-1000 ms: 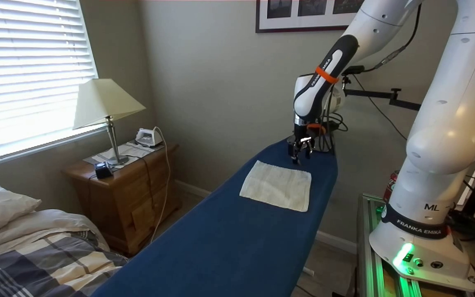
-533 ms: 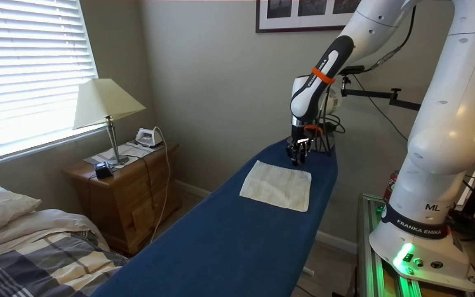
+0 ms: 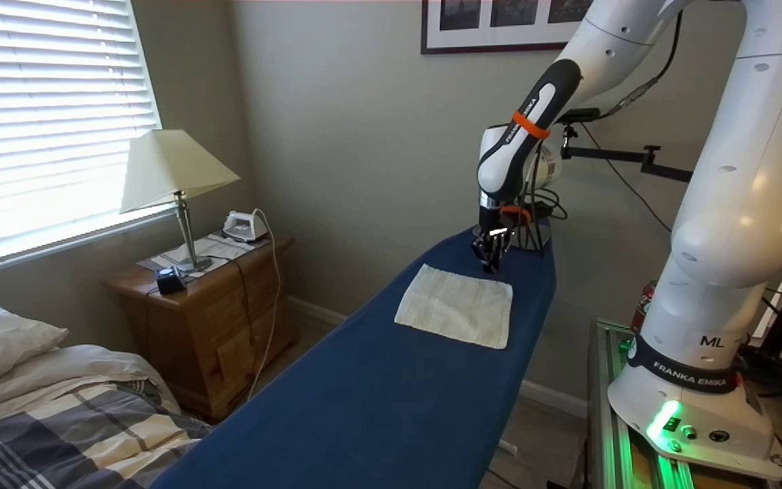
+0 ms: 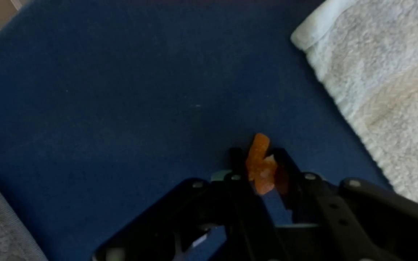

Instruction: Place the orange object on the cloth then fold the cloth corner to corner twice

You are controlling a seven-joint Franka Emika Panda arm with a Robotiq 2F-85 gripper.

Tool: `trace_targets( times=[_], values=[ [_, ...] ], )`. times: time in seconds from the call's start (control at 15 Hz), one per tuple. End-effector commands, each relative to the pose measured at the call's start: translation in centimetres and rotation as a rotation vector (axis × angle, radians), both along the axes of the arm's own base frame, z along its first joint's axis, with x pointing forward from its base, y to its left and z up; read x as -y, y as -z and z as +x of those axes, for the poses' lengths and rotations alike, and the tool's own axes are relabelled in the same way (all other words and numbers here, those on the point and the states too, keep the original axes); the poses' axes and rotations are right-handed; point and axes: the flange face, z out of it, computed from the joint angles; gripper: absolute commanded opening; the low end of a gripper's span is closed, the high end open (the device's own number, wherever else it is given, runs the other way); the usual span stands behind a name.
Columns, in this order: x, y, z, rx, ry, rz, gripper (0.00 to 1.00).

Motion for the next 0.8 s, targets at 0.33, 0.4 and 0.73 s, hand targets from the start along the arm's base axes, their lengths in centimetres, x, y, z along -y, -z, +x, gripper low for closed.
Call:
trace_targets(
  times=[0.33, 0.4, 0.73],
  values=[
    [-0.1, -0.6, 0.8, 0.02, -0.017, -0.001, 0.11],
    [-0.1, -0.8, 0.9, 0.022, -0.019, -0.003, 0.11],
    [-0.7, -1.4, 1.7, 0.031, -0.039, -0.004, 0.1]
  ],
)
